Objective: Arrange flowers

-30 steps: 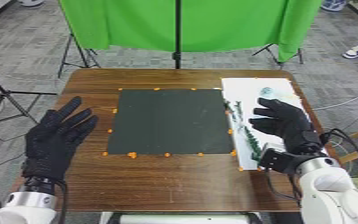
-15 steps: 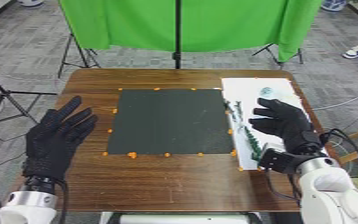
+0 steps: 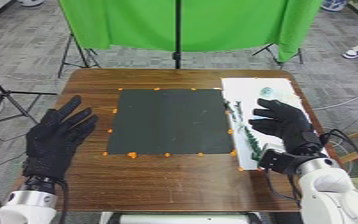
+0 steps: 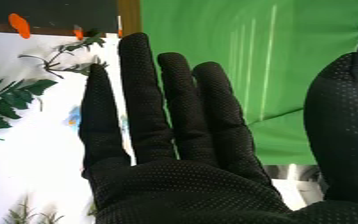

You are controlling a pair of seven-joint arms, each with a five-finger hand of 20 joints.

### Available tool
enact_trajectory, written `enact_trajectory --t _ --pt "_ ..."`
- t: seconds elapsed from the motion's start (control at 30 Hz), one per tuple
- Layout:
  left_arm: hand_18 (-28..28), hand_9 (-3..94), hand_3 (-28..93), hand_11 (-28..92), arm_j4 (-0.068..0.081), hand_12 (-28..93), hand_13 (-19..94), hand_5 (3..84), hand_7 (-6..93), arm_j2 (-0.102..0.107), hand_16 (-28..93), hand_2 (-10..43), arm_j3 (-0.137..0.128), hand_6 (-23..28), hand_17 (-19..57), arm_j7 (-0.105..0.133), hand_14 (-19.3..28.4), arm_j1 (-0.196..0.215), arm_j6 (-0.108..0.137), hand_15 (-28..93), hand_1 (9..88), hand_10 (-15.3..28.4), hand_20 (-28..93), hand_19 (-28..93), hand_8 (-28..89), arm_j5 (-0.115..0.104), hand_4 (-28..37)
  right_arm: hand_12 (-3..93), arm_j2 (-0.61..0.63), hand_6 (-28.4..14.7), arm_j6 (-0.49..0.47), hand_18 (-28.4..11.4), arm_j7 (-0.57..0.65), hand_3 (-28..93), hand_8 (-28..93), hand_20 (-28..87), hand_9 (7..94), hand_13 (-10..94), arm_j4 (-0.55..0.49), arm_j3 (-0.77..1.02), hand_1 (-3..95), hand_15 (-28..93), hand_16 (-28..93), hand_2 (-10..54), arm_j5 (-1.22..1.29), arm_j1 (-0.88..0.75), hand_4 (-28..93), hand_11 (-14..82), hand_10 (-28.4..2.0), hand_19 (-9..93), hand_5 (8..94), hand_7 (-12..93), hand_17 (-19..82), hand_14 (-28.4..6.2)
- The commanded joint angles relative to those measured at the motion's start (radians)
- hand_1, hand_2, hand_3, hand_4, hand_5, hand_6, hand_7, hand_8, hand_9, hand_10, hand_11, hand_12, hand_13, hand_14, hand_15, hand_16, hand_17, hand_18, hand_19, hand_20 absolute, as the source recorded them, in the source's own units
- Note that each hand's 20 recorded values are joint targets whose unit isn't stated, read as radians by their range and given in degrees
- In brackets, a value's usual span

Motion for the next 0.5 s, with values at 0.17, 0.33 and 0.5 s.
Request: enact_trajectory --t 0.17,0.33,0.5 --pt "19.2 30.0 74 21 0.001 9 21 34.9 13.1 -0.002 -5 8.2 -0.003 7.4 -11.3 -0.006 24.6 0.017 0.003 31 18.0 19.0 6 43 -10 -0.004 -28.3 12.4 0.011 -5.6 0.035 -25.8 0.042 77 -15 4 51.6 48 -0.025 0.011 21.0 36 11 -0.1 -0.063 -0.021 -27 15.4 -15.9 61 47.3 19 12 -17.3" --pt "19.3 30.0 75 21 -0.003 9 21 34.9 13.1 -0.006 -5 8.2 -0.008 7.5 -11.4 0.001 24.8 0.023 0.012 31 18.0 18.9 6 43 -10 -0.004 -28.3 12.7 -0.002 -5.8 0.043 -26.2 0.169 76 -15 5 53.1 50 -0.031 0.008 21.1 40 11 0.1 -0.195 0.001 -27 16.7 -16.7 64 47.7 19 14 -17.6" --pt "19.3 30.1 75 21 -0.003 9 21 34.9 13.1 -0.006 -5 8.2 -0.007 7.5 -11.5 -0.011 25.0 0.018 0.008 32 18.0 18.9 6 43 -10 -0.002 -28.3 12.9 -0.009 -6.2 0.082 -26.2 0.363 76 -14 6 55.6 53 -0.051 0.004 21.4 44 10 0.3 -0.373 0.011 -26 18.5 -17.4 70 48.6 19 18 -18.1"
